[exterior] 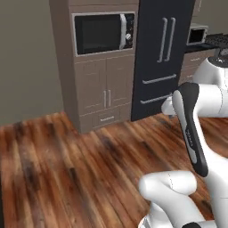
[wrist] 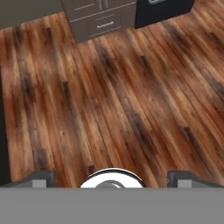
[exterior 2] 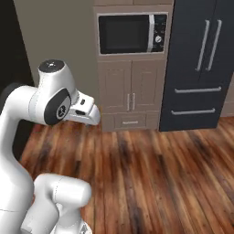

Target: There is a tray on the dining counter. Grab the cup, mug, and pitcher and place them on the tray. The pitcher may be placed next to the tray if it cannot fit the tray.

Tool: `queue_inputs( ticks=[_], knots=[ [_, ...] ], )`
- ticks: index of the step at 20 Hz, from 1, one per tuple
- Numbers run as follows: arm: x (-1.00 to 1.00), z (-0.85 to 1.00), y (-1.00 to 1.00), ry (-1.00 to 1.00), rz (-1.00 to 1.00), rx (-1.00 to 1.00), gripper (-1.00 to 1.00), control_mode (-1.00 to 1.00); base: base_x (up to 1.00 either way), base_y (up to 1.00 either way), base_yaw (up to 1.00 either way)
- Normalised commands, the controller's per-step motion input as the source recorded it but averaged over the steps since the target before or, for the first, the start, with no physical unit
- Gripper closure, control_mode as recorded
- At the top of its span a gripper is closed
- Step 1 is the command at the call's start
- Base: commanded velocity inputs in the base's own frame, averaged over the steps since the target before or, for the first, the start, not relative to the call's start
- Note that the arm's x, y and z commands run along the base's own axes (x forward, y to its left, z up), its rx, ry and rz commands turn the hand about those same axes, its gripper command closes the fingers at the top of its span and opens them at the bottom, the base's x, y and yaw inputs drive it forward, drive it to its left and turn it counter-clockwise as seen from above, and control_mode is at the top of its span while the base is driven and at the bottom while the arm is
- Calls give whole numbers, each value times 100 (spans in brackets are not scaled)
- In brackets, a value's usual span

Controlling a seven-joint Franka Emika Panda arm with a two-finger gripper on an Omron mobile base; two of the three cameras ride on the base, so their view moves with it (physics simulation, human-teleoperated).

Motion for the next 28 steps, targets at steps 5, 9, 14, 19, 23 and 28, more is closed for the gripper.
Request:
queue_inputs(
  ticks=[5,9,14,19,23,28],
  knots=[
    [0,0,0,0,0,0,-100,100,100,-17,-48],
    [0,0,0,0,0,0,-100,100,98,-9,-48],
    [0,0,0,0,0,0,-100,100,99,-2,-50],
    [0,0,0,0,0,0,-100,100,98,0,-53],
    [0,0,0,0,0,0,-100,100,100,0,-53],
    [0,0,0,0,0,0,-100,100,96,0,-51]
  ],
)
